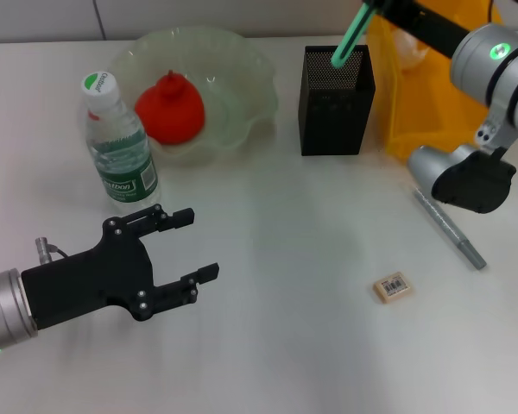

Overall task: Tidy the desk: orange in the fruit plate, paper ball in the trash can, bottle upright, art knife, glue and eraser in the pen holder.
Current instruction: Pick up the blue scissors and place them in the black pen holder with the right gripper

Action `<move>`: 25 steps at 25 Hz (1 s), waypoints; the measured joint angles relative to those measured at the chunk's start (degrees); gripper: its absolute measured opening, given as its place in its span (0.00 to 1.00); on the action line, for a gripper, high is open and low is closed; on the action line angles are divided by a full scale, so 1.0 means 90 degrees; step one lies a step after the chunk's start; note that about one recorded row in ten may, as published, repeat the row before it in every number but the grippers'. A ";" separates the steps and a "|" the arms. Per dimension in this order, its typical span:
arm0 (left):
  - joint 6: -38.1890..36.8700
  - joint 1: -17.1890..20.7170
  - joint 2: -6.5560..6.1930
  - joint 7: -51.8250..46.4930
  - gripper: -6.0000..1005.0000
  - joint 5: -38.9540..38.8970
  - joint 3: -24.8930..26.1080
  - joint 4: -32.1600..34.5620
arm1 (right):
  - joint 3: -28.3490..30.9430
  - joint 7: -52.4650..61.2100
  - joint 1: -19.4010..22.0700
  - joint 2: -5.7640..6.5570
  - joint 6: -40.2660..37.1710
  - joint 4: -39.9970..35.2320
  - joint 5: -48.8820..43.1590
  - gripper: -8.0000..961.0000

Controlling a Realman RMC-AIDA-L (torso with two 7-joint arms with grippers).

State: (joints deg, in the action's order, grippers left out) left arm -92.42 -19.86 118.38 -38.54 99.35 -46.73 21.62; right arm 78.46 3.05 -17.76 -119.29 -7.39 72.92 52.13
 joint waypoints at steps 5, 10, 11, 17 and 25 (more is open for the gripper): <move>0.0026 0.0024 0.0018 0.0266 0.72 -0.0010 -0.0020 -0.0008 | -0.0367 -0.0008 -0.0018 -0.0002 0.0610 -0.0207 -0.0762 0.17; 0.0083 0.0025 0.0022 0.0271 0.72 -0.0004 -0.0023 -0.0020 | -0.0660 -0.0021 0.0004 -0.0002 0.0926 -0.0343 -0.1329 0.18; 0.0083 0.0025 0.0022 0.0271 0.72 -0.0004 -0.0023 -0.0020 | -0.0707 -0.0021 0.0005 -0.0002 0.1017 -0.0395 -0.1425 0.18; 0.0192 -0.0033 0.0030 0.0766 0.72 -0.0019 -0.0023 -0.0176 | -0.1016 -0.0018 -0.0087 -0.0011 0.1858 -0.0897 -0.1676 0.18; 0.0270 -0.0075 0.0034 0.0923 0.72 -0.0024 -0.0002 -0.0211 | -0.1197 -0.0032 0.0032 -0.0051 0.2072 -0.0977 -0.1730 0.23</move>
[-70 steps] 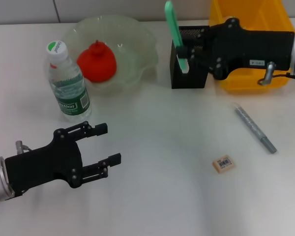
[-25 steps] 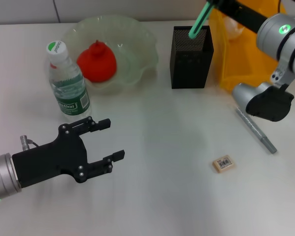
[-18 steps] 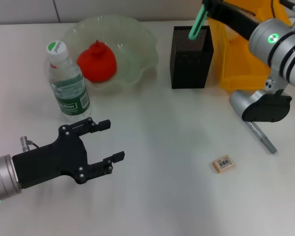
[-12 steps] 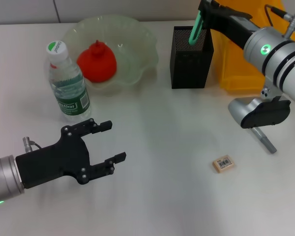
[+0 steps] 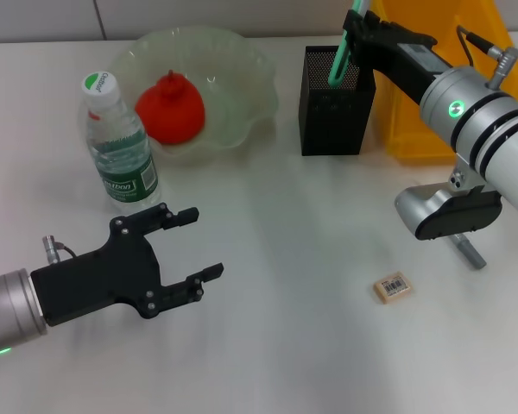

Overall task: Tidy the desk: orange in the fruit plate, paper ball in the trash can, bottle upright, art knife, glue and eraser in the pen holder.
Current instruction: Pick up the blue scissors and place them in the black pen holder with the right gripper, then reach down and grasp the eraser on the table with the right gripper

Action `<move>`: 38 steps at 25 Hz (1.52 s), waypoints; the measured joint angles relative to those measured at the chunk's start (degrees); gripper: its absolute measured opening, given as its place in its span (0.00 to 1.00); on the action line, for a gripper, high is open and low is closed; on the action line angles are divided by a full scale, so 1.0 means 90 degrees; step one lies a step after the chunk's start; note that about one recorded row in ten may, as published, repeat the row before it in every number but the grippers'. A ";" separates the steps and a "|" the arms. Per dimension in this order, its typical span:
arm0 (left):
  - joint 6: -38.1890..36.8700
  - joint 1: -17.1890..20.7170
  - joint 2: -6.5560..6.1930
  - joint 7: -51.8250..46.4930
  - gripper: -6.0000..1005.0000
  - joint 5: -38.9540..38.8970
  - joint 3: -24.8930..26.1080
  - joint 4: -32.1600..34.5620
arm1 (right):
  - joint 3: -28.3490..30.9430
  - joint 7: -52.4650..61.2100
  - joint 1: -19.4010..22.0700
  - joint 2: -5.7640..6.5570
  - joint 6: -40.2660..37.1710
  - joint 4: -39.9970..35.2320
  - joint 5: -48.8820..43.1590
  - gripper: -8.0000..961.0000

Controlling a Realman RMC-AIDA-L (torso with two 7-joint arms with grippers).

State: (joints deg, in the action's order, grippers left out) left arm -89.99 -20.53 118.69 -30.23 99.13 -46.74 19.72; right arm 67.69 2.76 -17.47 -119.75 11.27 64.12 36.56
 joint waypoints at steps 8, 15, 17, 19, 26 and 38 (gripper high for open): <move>0.0143 -0.0074 0.0011 0.0313 0.72 -0.0008 0.0025 -0.0161 | -0.0158 -0.0103 -0.0058 -0.0005 0.0673 -0.0494 0.0003 0.31; 0.0213 -0.0123 0.0016 0.0773 0.72 -0.0098 0.0021 -0.0412 | -0.0343 -0.0045 -0.0084 0.0000 0.1152 -0.0792 0.0042 0.37; 0.0222 -0.0136 0.0016 0.0752 0.72 -0.0098 0.0010 -0.0441 | -0.0373 0.0148 -0.0092 0.0005 0.1226 -0.0808 0.0047 0.43; 0.0226 -0.0142 0.0015 0.0732 0.72 -0.0099 0.0004 -0.0503 | -0.0390 0.0530 -0.0087 0.0017 0.1269 -0.0749 0.0049 0.48; 0.0044 -0.0130 -0.0005 0.0343 0.72 -0.0099 0.0026 -0.0620 | -0.0104 0.2922 0.0072 0.0063 0.0884 0.0180 0.0055 0.54; -0.0576 -0.0063 -0.0015 -0.0404 0.72 -0.0109 0.0188 -0.0638 | 0.0961 0.8505 0.0279 0.0293 0.0496 0.0783 -0.0002 0.54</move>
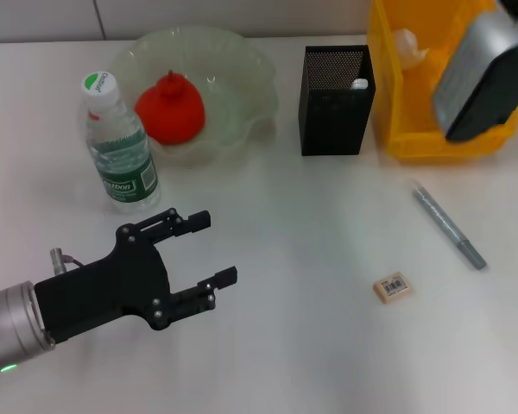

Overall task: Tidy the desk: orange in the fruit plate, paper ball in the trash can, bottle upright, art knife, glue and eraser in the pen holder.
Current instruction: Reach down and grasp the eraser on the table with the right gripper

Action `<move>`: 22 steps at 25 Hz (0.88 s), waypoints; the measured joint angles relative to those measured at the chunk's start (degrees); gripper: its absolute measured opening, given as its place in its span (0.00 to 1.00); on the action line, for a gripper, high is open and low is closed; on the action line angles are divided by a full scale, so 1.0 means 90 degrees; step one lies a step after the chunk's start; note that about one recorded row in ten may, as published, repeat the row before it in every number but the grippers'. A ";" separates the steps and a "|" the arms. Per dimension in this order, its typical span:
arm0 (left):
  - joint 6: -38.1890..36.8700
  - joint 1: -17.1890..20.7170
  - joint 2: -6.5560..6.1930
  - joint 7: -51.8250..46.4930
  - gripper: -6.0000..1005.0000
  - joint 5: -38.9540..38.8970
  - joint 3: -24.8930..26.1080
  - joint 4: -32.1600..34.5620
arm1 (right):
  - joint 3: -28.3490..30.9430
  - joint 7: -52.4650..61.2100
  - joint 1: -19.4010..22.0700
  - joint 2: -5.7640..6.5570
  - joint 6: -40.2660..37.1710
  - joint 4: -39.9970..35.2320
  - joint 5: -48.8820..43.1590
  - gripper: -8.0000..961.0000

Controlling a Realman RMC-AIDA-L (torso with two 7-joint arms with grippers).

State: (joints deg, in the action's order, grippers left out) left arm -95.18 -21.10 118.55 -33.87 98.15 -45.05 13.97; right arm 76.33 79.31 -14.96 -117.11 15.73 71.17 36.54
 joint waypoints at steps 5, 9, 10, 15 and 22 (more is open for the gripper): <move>-0.0076 0.0000 0.0006 -0.0026 0.72 -0.0093 0.0011 -0.0060 | 0.0257 0.2864 -0.0141 0.0073 0.0067 0.0134 -0.0018 0.54; -0.0076 0.0016 0.0008 -0.0078 0.72 -0.0206 0.0016 -0.0203 | 0.0379 0.5490 -0.0400 0.0143 0.0262 0.0003 -0.0264 0.54; -0.0048 0.0031 0.0011 -0.0082 0.72 -0.0226 0.0018 -0.0244 | 0.0380 0.6072 -0.0492 0.0156 0.0333 -0.0094 -0.0418 0.54; 0.0168 0.0059 0.0027 -0.0084 0.72 -0.0234 0.0021 -0.0318 | 0.0329 0.8262 -0.0703 0.0009 0.0431 -0.0267 -0.1064 0.54; 0.0460 0.0075 0.0011 -0.0138 0.72 -0.0247 0.0285 -0.0348 | -0.0213 0.9968 -0.0416 -0.0154 0.0045 0.0248 -0.0295 0.54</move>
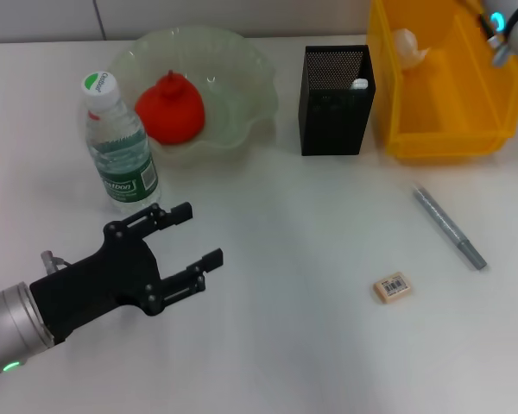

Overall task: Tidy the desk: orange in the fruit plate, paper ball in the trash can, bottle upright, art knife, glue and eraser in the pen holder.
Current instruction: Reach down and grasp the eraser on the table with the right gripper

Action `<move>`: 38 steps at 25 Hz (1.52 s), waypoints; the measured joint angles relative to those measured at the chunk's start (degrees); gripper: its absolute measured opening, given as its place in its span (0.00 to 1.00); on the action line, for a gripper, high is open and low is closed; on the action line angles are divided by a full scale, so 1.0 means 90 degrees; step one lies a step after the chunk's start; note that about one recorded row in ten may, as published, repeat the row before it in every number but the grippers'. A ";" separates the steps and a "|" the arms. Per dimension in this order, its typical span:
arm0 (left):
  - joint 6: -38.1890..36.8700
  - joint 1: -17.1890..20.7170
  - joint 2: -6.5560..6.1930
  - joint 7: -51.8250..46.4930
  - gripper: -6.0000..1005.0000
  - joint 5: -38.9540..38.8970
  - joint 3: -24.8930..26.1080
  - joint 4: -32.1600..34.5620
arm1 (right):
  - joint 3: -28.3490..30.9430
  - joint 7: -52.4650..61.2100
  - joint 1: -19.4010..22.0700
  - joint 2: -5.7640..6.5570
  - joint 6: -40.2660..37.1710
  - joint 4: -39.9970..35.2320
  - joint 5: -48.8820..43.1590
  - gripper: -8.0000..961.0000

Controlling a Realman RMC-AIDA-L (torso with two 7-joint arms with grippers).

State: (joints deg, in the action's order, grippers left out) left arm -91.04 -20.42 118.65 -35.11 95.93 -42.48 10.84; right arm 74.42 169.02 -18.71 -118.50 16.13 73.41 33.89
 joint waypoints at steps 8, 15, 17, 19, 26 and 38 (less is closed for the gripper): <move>0.0087 -0.0015 0.0000 -0.0172 0.72 0.0000 0.0023 -0.0026 | -0.0638 0.0017 0.0869 0.0081 -0.1467 0.1369 0.1409 0.54; 0.0169 -0.0114 0.0000 -0.0208 0.72 0.0019 -0.0009 -0.0033 | 0.0873 -0.0778 0.1422 0.0128 -0.5149 0.2178 0.3195 0.54; 0.0196 -0.0154 -0.0005 -0.0245 0.72 0.0015 -0.0008 -0.0034 | 0.1639 -0.1789 0.1440 0.0002 -0.6360 0.2067 0.4154 0.54; 0.0198 -0.0163 -0.0005 -0.0262 0.72 0.0009 -0.0005 -0.0033 | 0.2611 -0.3313 0.1383 -0.0097 -0.7937 0.1721 0.5523 0.53; 0.0166 -0.0193 0.0016 -0.0302 0.72 0.0023 -0.0014 -0.0066 | 0.5685 -0.4967 0.0203 0.0036 -1.2401 0.0227 0.6321 0.52; 0.0053 -0.0240 -0.0026 -0.0775 0.72 0.0086 -0.0229 -0.0131 | 0.6810 -0.6506 -0.1154 0.0402 -1.4211 -0.0666 0.2507 0.59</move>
State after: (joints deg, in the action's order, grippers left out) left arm -90.56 -22.59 118.41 -42.08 96.70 -44.55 9.66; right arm 135.71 110.47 -29.10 -114.88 -111.77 67.42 56.45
